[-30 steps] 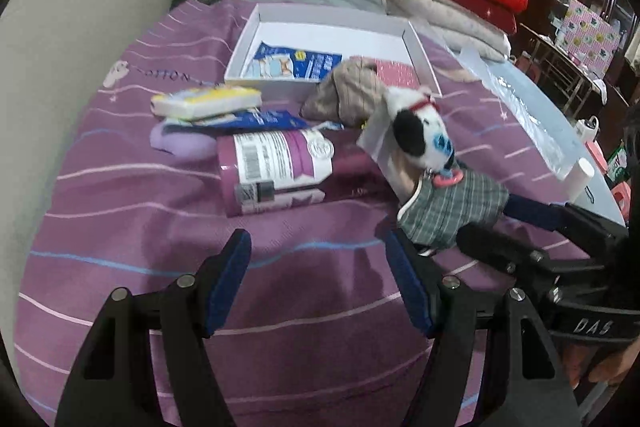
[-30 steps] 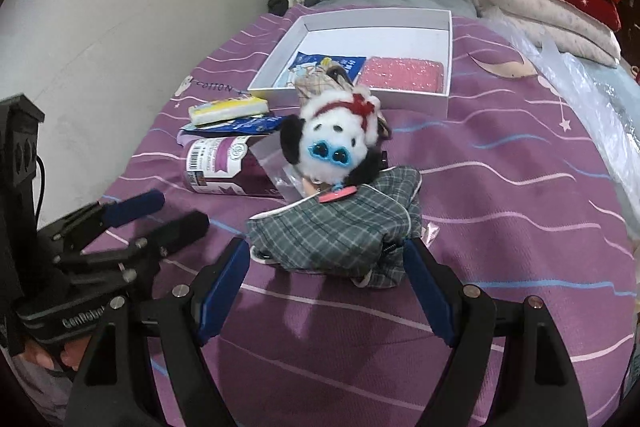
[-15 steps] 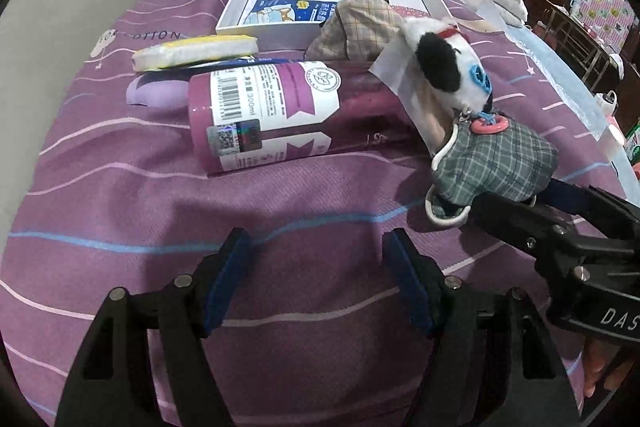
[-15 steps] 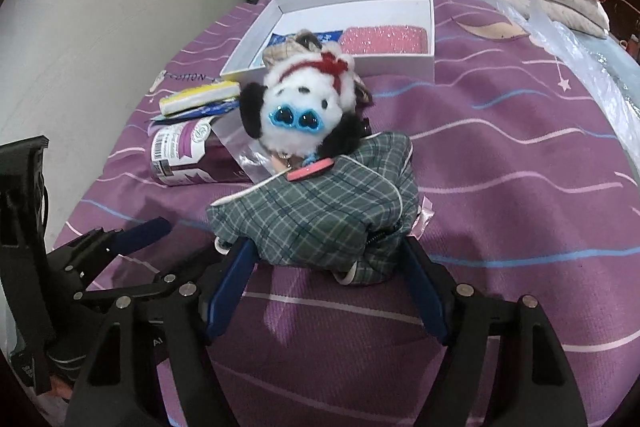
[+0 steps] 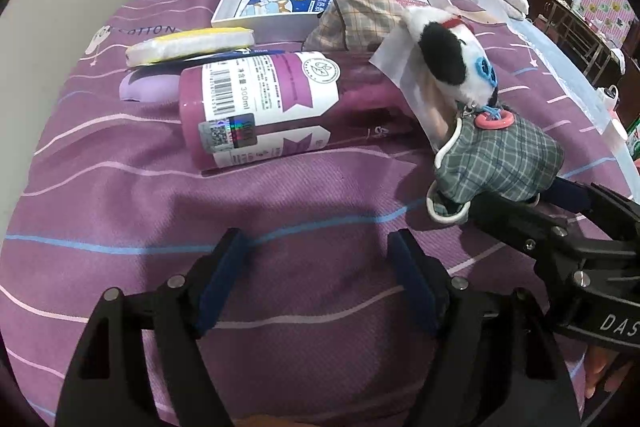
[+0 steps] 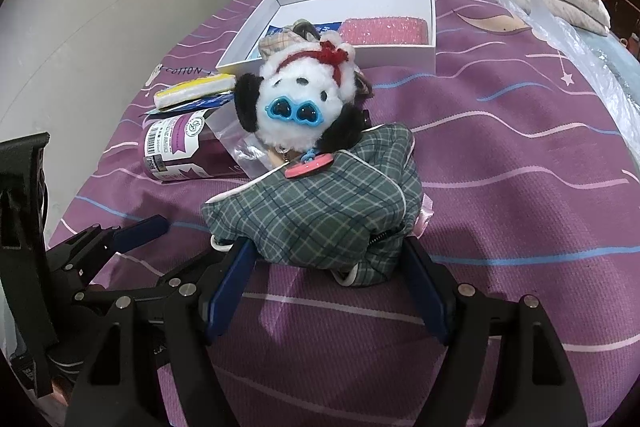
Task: Organize soft objects
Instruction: 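Close the right tool on the plaid cloth and lift it, then grasp the white dog plush with the left tool while the right tool holds the plaid cloth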
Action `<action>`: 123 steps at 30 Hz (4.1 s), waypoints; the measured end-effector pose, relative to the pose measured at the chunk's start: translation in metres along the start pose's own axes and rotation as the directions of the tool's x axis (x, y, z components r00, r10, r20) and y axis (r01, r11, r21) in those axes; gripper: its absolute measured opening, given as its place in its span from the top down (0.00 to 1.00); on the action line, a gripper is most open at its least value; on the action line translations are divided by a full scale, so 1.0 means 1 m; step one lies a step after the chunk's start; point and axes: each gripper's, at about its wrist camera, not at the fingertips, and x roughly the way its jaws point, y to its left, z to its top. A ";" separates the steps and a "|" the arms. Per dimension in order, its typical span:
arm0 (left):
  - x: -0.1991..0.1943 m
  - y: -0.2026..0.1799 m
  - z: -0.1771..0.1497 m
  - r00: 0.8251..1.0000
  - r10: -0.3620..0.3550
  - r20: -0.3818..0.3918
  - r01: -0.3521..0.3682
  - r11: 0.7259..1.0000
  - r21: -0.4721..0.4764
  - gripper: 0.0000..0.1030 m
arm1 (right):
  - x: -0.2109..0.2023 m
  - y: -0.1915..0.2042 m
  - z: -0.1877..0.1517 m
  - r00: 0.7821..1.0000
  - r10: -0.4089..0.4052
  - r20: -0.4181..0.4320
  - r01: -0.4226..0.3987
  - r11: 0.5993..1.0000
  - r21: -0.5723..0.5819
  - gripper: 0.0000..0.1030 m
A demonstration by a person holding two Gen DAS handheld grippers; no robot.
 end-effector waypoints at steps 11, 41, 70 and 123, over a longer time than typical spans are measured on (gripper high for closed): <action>0.002 0.003 -0.001 1.000 -0.023 -0.002 0.023 1.000 -0.017 0.25 | -0.010 -0.003 -0.001 0.999 0.006 0.053 -0.007 1.000 0.019 0.32; 0.006 0.002 0.000 1.000 -0.021 -0.007 0.021 1.000 -0.012 0.22 | 0.006 -0.011 0.007 1.000 0.006 0.017 -0.008 0.994 0.108 0.27; -0.035 -0.012 0.006 0.989 -0.091 0.112 0.086 0.995 0.050 0.48 | -0.012 -0.018 0.001 0.991 0.095 0.096 -0.104 0.990 0.097 0.62; -0.030 0.029 0.143 0.966 -0.219 0.139 0.235 0.966 -0.111 0.77 | -0.078 -0.060 0.055 0.950 0.158 0.271 -0.221 0.950 0.220 0.62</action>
